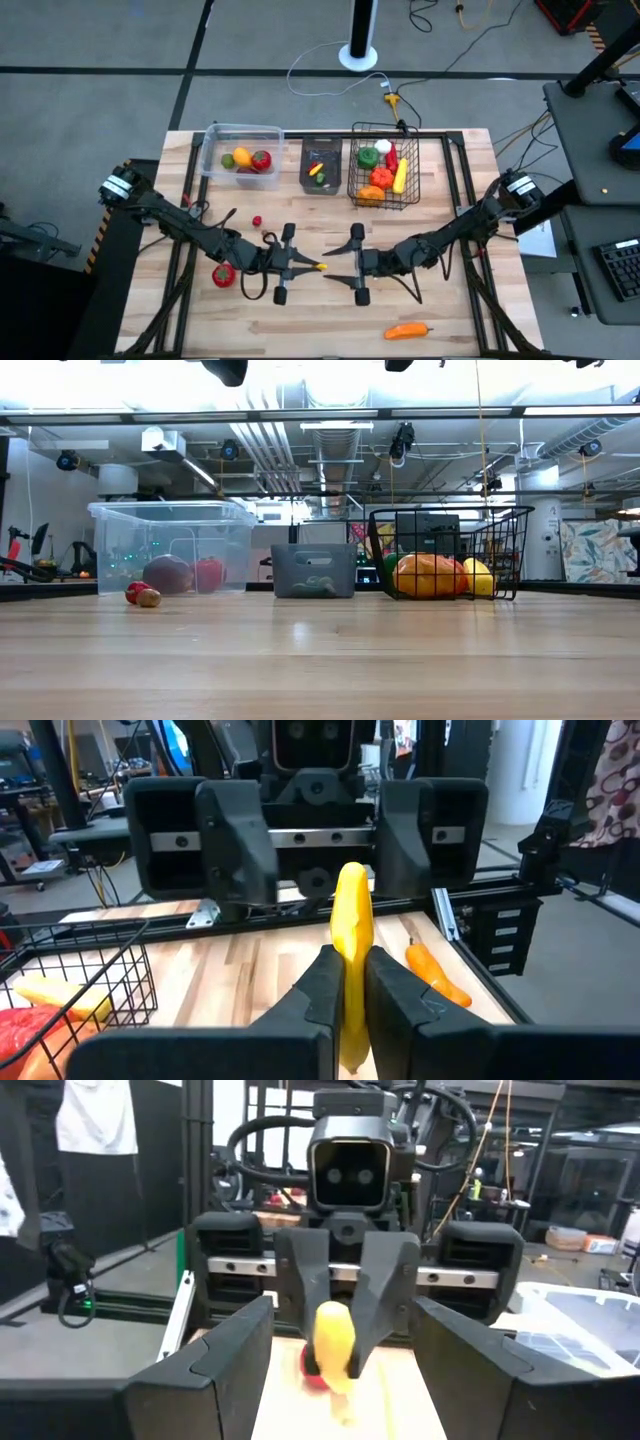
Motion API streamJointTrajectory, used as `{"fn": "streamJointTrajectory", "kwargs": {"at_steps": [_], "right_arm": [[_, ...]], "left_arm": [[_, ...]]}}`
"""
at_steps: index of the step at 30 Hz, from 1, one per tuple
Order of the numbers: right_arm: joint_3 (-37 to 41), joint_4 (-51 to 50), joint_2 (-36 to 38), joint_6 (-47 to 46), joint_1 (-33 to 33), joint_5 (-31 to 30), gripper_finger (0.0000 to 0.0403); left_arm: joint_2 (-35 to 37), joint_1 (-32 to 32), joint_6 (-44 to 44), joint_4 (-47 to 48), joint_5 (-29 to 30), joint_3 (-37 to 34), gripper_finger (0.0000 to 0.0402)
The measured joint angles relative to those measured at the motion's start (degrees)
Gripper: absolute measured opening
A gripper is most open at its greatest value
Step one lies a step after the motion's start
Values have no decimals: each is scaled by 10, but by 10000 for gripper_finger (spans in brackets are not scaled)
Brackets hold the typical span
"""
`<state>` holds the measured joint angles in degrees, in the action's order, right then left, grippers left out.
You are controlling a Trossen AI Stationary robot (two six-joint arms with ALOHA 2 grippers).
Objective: Sort produce into baskets
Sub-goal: Put the yellow corn into the black bin
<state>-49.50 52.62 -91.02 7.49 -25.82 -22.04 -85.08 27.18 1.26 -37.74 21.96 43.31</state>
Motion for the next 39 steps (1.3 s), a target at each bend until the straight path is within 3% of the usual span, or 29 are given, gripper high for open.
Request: {"fn": "streamJointTrajectory", "kwargs": {"at_steps": [16,35,39], "right_arm": [[0,0,0,-4,7,2,215],[0,-1,0,-3,14,13,59],[0,-1,0,-2,15,18,23]], "left_arm": [[-2,-1,12,-13,21,0,11],[-2,-3,12,-10,20,0,12],[-2,-2,8,-8,35,0,28]]}}
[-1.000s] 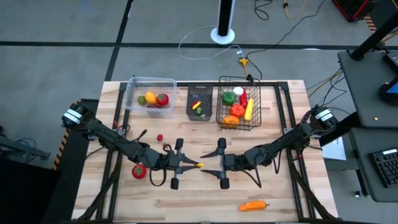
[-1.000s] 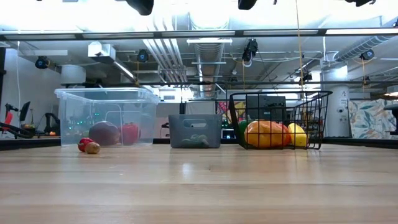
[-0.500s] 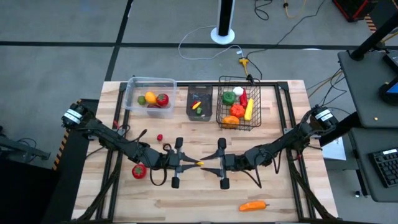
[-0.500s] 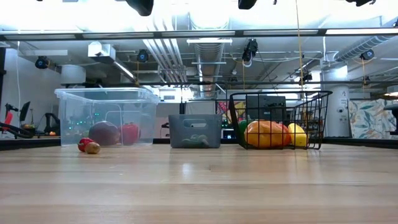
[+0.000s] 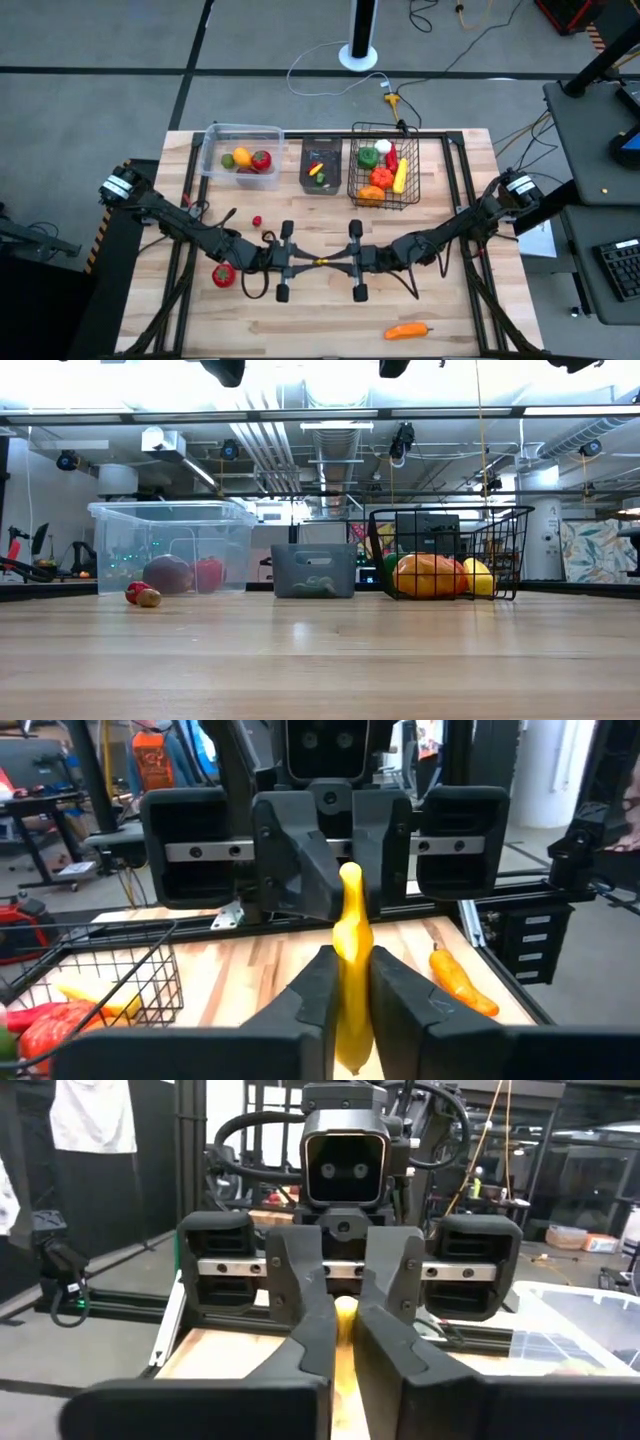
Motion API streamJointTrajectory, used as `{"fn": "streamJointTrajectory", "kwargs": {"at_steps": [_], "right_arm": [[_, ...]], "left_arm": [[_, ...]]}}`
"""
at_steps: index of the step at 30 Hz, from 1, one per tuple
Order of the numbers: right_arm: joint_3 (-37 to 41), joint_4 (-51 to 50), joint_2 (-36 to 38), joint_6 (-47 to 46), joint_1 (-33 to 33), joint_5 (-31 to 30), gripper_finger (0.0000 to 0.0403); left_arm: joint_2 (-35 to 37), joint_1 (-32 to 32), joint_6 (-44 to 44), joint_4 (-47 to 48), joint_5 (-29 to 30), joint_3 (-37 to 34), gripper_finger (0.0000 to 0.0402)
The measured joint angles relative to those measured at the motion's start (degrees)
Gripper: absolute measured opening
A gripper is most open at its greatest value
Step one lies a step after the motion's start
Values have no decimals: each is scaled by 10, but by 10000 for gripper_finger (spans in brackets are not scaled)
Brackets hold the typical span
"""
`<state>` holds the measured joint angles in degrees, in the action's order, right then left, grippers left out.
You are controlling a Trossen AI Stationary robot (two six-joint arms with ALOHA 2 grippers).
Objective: Sort produce into baskets
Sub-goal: Put the yellow corn into the black bin
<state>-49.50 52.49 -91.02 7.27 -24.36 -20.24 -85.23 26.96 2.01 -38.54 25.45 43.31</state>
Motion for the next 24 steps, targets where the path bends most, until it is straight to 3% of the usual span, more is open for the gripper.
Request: {"fn": "streamJointTrajectory", "kwargs": {"at_steps": [7,12,17,24], "right_arm": [[0,-17,3,-9,0,6,15],[-2,-68,27,-54,12,-5,14],[-47,-265,53,-125,50,-64,13],[-188,-573,36,-177,153,-68,13]], "left_arm": [[0,0,-12,34,6,0,112],[2,2,-68,137,11,0,170],[25,5,-218,311,11,0,198],[65,17,-407,529,5,0,201]]}}
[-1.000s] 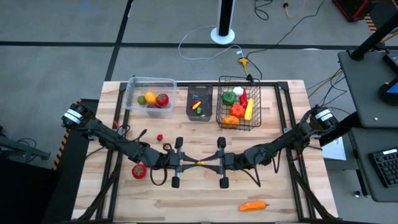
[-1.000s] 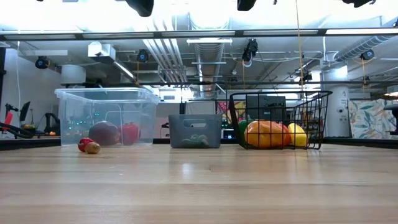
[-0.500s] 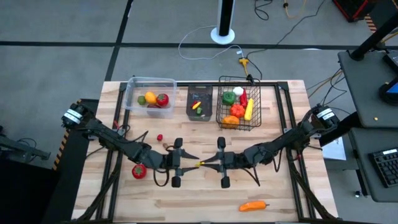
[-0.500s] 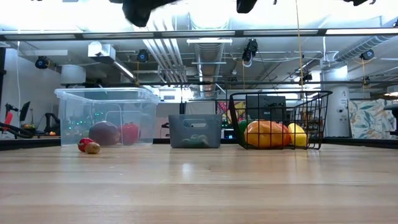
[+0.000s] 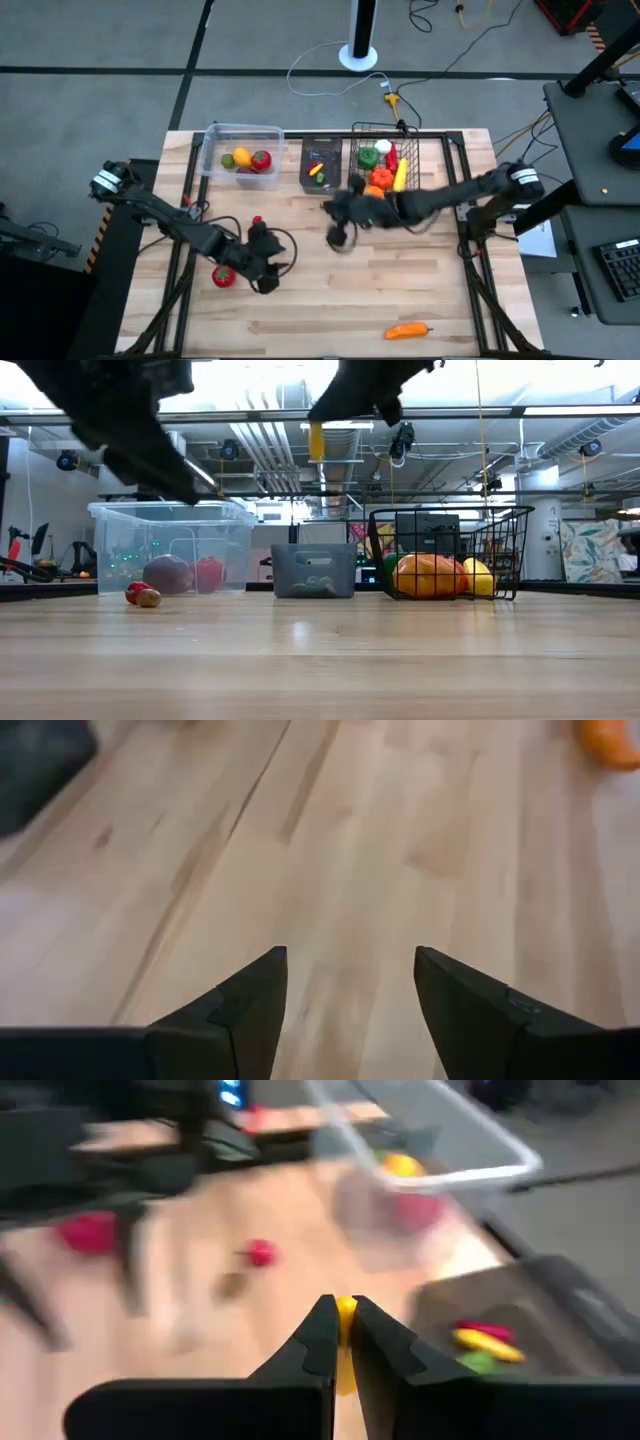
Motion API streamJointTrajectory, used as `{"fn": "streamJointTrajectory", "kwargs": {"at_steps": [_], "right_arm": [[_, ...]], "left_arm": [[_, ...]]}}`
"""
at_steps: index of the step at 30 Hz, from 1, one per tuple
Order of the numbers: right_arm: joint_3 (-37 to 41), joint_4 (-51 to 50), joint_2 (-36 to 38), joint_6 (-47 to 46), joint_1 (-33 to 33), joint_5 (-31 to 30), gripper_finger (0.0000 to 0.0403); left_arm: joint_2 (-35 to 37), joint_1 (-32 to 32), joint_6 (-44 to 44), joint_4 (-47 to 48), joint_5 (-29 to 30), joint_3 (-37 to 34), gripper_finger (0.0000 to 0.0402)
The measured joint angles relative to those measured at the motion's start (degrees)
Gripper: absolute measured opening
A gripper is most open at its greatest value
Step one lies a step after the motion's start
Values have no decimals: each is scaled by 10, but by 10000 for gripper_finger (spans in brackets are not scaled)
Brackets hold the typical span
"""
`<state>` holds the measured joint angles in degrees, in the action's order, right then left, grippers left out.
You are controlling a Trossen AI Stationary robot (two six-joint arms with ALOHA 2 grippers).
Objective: Sort produce into baskets
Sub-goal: Put the yellow corn into the black bin, then put the red tomato into the transparent bin
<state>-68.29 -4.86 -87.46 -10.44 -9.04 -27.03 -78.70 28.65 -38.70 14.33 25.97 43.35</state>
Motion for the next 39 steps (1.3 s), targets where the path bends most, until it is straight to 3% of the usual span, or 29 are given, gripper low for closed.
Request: {"fn": "streamJointTrajectory", "kwargs": {"at_steps": [3,10,14,27,39], "right_arm": [[-37,-54,-13,10,49,0,13],[-45,-63,-17,27,143,6,13],[-42,-62,-19,17,182,54,13],[-33,-50,-25,3,219,91,16],[-33,-51,-27,-2,218,96,126]], "left_arm": [[8,4,-46,55,0,0,201],[4,7,-73,90,0,0,201],[3,7,-73,99,0,0,201],[3,7,-75,137,0,0,201],[3,7,-78,136,-11,0,201]]}}
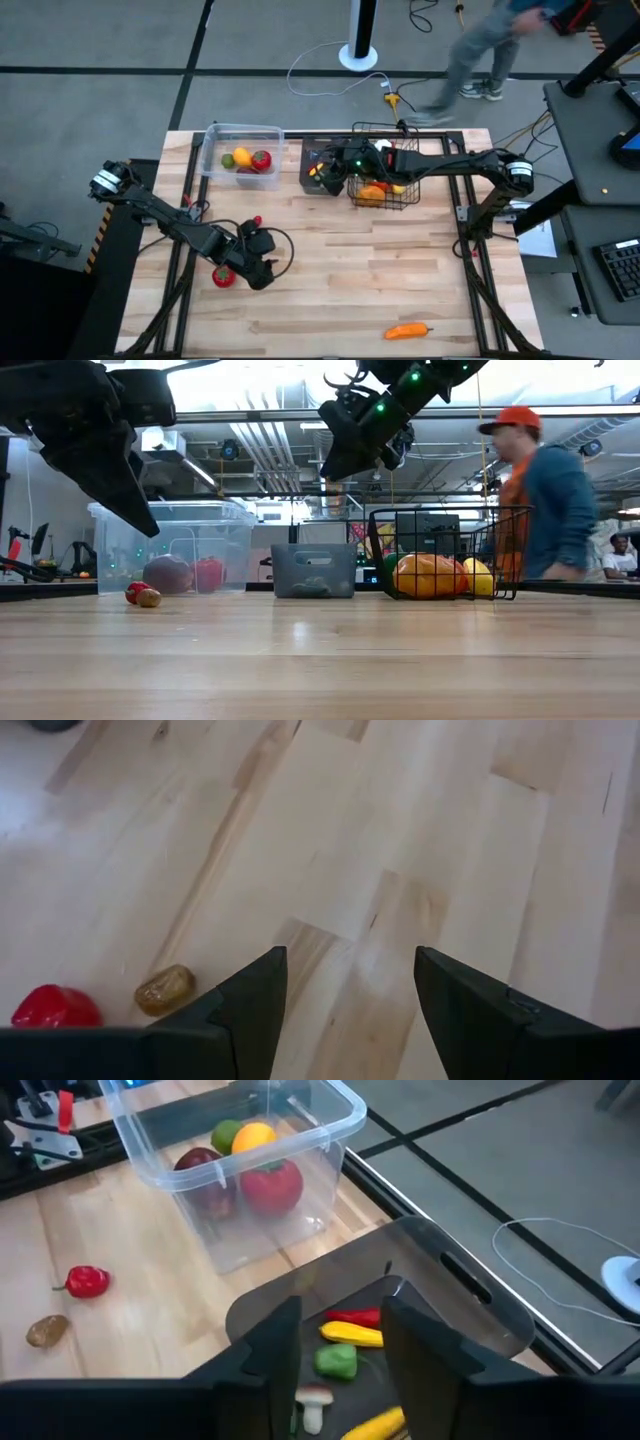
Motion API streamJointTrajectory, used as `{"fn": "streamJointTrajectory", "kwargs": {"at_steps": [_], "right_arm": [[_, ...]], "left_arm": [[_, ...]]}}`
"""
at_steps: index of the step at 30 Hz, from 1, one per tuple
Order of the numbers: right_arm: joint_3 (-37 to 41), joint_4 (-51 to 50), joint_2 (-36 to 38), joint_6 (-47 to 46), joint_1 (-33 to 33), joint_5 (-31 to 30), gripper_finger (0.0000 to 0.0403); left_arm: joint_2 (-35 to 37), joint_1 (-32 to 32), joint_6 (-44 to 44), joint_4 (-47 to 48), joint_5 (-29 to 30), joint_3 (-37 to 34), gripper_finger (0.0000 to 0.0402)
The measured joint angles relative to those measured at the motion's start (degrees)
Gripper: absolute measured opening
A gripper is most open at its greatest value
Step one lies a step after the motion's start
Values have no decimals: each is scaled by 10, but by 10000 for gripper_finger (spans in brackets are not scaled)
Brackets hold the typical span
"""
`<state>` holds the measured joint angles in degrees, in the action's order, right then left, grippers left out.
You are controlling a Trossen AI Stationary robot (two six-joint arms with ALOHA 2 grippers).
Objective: Sort produce into baskets
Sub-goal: Put the red tomato into the transparent bin
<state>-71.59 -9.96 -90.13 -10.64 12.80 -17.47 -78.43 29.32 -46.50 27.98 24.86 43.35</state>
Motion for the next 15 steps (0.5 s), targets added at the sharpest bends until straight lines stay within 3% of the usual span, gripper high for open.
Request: {"fn": "streamJointTrajectory", "kwargs": {"at_steps": [7,15], "right_arm": [[0,-1,0,0,0,1,151],[-2,-3,13,1,-16,44,152]], "left_arm": [[0,0,-21,0,-26,0,201],[0,0,-109,11,-206,4,201]]}}
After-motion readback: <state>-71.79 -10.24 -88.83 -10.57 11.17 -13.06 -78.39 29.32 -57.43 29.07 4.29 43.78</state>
